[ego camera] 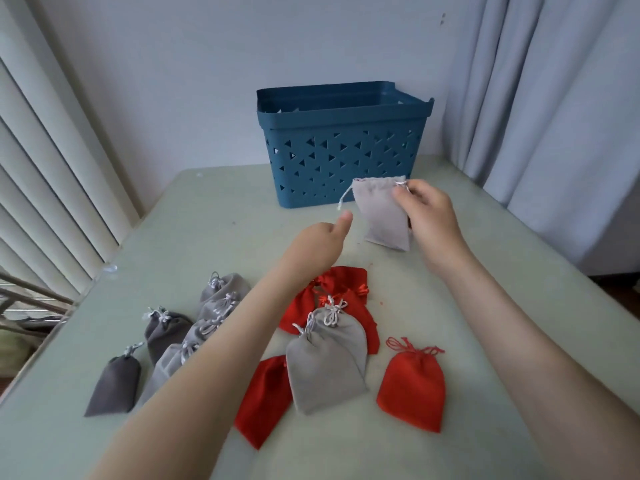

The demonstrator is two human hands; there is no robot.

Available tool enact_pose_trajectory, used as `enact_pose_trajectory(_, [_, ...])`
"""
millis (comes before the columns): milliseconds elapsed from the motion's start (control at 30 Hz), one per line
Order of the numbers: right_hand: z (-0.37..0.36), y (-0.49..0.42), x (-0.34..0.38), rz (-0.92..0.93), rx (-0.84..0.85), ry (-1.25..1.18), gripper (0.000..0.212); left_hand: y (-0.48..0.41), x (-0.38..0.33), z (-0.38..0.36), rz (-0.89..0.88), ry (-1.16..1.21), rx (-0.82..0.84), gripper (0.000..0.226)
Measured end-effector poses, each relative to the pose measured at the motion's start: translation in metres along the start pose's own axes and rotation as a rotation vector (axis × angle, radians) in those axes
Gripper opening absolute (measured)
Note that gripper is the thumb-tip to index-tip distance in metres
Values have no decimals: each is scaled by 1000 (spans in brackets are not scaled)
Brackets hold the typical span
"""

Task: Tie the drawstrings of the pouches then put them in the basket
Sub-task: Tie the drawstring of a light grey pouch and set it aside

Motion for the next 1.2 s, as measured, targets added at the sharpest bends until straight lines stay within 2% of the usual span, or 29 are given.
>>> enact_pose_trajectory(100, [-5,32,7,-159,200,-339,18,22,11,0,43,349,47,69])
enact_pose_trajectory(167, [-18,63,3,-323,308,-497,17,41,24,-6,64,638,128,64])
enact_pose_trajectory(233, [-35,92,-3,-428,426,-500,17,56,44,-6,80,840,87,55])
enact_pose_trajectory(367, [-61,119,-19,-487,577,-335,19,81,76,-4,66,933,-28,41])
enact_pose_trajectory(467, [-64,123,-22,-403,643,-261,14,89,81,1,16,973,-94,39])
enact_pose_trajectory(567, [-65,128,-26,-338,710,-254,21,89,83,1,-8,990,-117,40])
enact_pose_trajectory(633, [-65,124,-30,-332,667,-259,20,88,86,-1,-5,1013,-107,42])
enact_pose_trajectory(733, [-62,117,-35,-315,494,-236,12,87,91,-1,58,1035,-109,46])
enact_pose_trajectory(900, [-54,110,-31,-192,326,-289,16,87,97,-4,185,1055,-139,41])
enact_pose_trajectory(1067, [-53,109,-20,-232,349,-738,15,90,93,-12,200,977,-32,38])
enact_pose_trajectory(1133, [-56,111,-17,-296,381,-948,21,91,92,-15,197,996,-15,41])
enact_pose_trajectory(1200, [-57,111,-19,-362,365,-1035,19,89,88,-13,171,1074,-18,41])
Point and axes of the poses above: each hand's wrist, its own y-axis away from the middle knuckle, its own z-axis out of the back of the hand, x = y × z, the point moved 6 cm from there along -y, towards the middle knuckle, and after that the axes turned 9 degrees about y, right-handed, at the moved point
